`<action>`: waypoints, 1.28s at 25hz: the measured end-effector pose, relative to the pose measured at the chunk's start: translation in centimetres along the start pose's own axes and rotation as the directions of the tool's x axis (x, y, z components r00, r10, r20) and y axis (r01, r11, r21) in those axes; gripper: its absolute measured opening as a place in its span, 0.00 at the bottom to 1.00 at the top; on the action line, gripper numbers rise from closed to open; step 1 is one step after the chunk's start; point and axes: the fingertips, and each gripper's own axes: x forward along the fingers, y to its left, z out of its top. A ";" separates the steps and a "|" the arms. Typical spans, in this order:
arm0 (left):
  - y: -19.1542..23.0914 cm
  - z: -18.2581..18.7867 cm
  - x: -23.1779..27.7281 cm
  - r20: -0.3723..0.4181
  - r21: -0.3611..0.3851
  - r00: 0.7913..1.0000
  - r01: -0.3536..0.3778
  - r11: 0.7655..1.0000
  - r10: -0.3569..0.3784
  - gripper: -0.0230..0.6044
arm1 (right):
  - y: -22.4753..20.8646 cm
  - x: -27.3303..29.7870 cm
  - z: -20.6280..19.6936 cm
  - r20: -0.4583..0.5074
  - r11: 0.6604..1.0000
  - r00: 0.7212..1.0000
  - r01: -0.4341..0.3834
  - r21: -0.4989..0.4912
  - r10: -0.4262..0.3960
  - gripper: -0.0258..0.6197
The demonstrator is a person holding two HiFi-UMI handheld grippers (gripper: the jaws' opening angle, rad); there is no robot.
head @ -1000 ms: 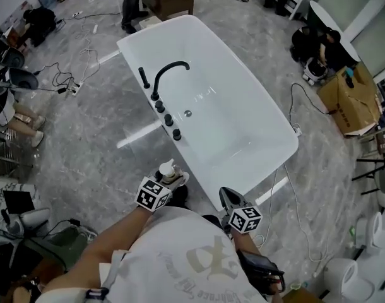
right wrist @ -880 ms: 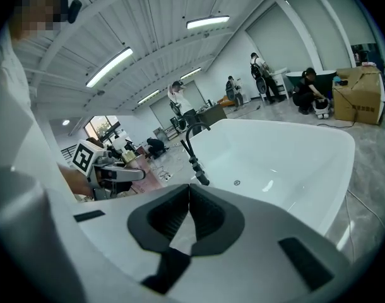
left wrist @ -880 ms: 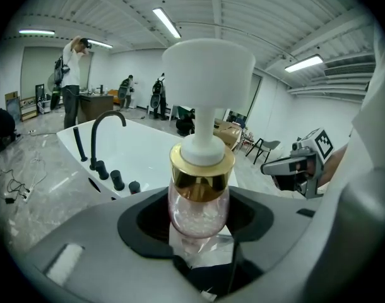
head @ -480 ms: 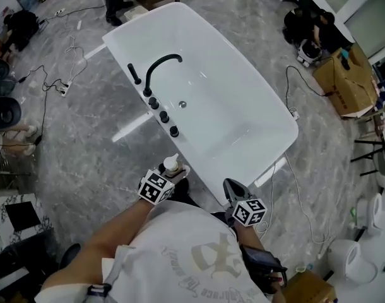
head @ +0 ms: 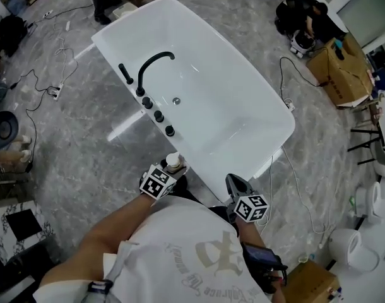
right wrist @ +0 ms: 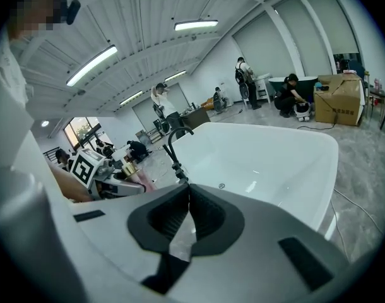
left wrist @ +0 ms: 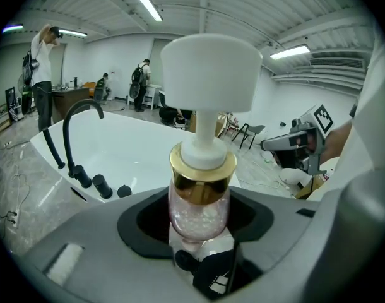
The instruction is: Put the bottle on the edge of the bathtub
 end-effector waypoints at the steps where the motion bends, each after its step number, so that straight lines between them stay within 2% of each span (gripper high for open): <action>1: 0.1 0.1 0.1 -0.003 0.004 1.000 0.003 1.000 -0.003 0.39 | -0.1 0.0 0.1 0.003 1.000 1.000 0.005 0.001 -0.005 0.05; 9: 0.5 -0.6 1.7 -0.047 0.006 0.999 0.017 1.000 -0.017 0.39 | -0.2 0.3 -0.6 -0.004 1.000 1.000 0.010 0.028 -0.009 0.05; 14: 0.3 -0.9 2.5 -0.067 0.004 0.998 0.000 1.000 0.000 0.39 | -0.8 0.2 -1.5 -0.019 0.999 1.000 -0.004 0.045 0.005 0.05; 23: -0.4 -0.6 4.0 -0.080 -0.001 0.997 -0.022 1.000 0.022 0.39 | -1.7 1.7 -1.6 -0.051 0.997 0.997 -0.056 0.050 0.059 0.05; 32: -1.1 -1.4 6.5 -0.127 -0.027 0.991 -0.036 0.999 0.032 0.39 | -2.6 1.9 -2.5 -0.102 0.994 0.990 -0.092 0.055 0.097 0.05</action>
